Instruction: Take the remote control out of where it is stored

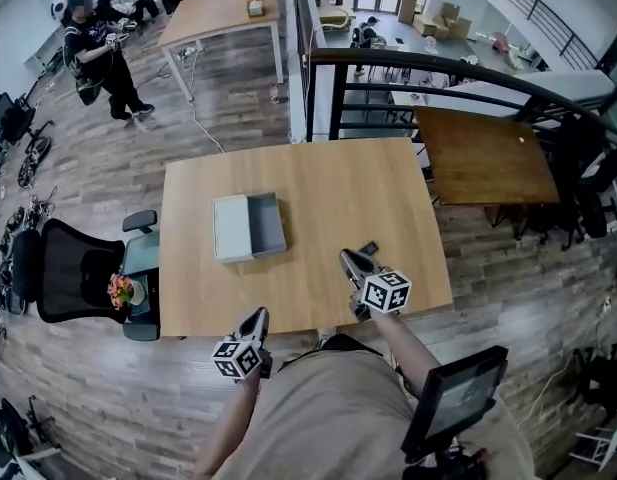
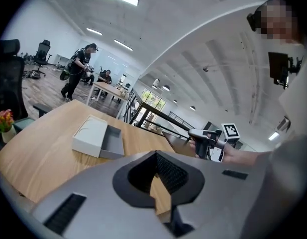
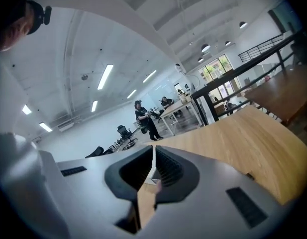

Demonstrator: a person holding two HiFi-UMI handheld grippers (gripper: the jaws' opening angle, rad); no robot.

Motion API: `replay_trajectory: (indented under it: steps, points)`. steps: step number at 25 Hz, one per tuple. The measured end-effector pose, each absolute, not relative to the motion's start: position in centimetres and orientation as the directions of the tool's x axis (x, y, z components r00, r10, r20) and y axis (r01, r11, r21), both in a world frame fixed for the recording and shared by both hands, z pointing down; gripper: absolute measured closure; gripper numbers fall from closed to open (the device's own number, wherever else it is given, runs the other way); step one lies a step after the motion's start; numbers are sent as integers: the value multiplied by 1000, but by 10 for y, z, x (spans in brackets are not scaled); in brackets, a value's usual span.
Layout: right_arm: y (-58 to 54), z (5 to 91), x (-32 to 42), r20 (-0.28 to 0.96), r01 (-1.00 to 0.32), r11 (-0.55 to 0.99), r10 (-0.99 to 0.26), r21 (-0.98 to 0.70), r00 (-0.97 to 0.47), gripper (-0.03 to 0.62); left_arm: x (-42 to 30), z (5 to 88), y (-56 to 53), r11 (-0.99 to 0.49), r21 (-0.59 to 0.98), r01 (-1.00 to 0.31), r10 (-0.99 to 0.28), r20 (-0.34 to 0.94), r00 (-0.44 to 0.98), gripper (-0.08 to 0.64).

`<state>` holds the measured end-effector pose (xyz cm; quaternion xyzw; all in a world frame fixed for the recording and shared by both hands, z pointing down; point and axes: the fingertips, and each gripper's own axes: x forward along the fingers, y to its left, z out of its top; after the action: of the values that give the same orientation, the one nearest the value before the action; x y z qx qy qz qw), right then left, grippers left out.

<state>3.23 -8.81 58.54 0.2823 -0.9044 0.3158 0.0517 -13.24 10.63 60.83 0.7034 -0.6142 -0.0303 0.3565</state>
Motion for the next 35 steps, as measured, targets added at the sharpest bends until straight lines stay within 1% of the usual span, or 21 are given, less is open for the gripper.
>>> replay_trajectory:
  steps: [5, 8, 10, 15, 18, 21, 23, 27, 30, 35]
  points:
    - [-60, 523, 42, 140, -579, 703, -579, -412, -803, 590, -141, 608, 141, 6, 545, -839, -911, 349, 220, 566]
    - [-42, 508, 46, 130, -611, 717, -607, -336, -784, 591, -154, 626, 158, 28, 527, -849, -916, 354, 189, 566]
    - [-29, 506, 46, 136, -611, 739, -600, -284, -789, 591, -157, 634, 168, 58, 552, -832, -922, 348, 168, 566]
    - [0, 497, 31, 126, -518, 847, -504, -122, -854, 591, -145, 619, 200, 129, 559, -819, -941, 330, 77, 566]
    - [16, 494, 26, 140, -448, 894, -441, -23, -886, 591, -139, 605, 219, 184, 541, -821, -949, 316, -5, 566]
    - [26, 477, 34, 133, -357, 934, -357, 24, -925, 591, -123, 586, 227, 257, 515, -817, -949, 294, -113, 566]
    - [29, 461, 48, 113, -311, 949, -316, 55, -942, 591, -105, 574, 224, 285, 501, -817, -947, 279, -159, 566]
    - [44, 439, 88, 77, -230, 966, -239, 116, -968, 589, -56, 549, 211, 287, 468, -836, -950, 250, -186, 566]
    - [61, 431, 118, 75, -151, 979, -162, 138, -984, 585, -15, 528, 206, 281, 449, -848, -955, 216, -202, 566]
    - [79, 429, 153, 71, -46, 989, -56, 139, -996, 545, 51, 506, 197, 265, 438, -859, -962, 176, -207, 566]
